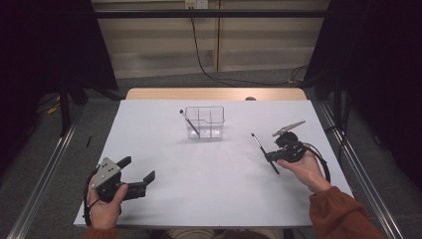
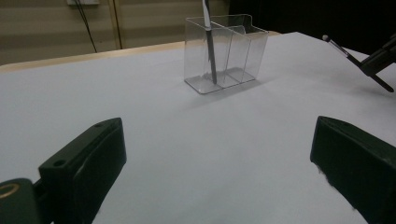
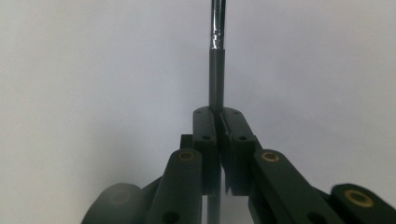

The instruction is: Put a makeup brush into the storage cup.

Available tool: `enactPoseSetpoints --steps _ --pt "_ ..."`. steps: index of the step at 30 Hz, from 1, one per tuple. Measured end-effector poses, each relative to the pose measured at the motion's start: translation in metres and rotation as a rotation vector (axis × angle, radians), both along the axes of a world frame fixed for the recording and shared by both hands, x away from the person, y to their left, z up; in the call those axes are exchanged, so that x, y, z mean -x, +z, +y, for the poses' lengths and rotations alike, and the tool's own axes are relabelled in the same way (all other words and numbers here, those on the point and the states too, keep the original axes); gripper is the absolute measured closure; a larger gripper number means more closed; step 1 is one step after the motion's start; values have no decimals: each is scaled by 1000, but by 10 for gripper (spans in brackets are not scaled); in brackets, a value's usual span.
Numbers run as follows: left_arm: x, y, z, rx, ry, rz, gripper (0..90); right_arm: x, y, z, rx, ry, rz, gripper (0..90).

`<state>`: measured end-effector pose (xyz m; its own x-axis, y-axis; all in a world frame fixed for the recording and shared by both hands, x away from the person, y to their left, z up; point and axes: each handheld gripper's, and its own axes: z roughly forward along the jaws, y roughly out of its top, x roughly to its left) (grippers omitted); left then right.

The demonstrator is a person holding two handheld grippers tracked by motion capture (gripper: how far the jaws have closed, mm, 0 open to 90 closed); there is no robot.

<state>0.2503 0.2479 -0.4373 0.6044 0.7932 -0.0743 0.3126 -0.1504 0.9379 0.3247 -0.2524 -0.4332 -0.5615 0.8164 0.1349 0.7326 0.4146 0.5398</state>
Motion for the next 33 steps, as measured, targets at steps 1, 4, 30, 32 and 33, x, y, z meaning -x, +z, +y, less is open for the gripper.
enactPoseSetpoints --steps 1,4,30,32,33 --pt "0 0 0 -4 -1 -2 34 1 0 -1 -12 -1 -15 853" --pt "1 0 0 2 5 -3 34 5 -2 -5 -71 1 -68 852" --pt "4 2 0 10 3 -22 34 30 3 -18 -353 26 -365 852" --pt "5 2 0 8 0 -21 34 31 6 -15 -365 45 -375 852" --pt "5 2 -1 11 -1 -22 34 32 7 -15 -371 53 -378 852"
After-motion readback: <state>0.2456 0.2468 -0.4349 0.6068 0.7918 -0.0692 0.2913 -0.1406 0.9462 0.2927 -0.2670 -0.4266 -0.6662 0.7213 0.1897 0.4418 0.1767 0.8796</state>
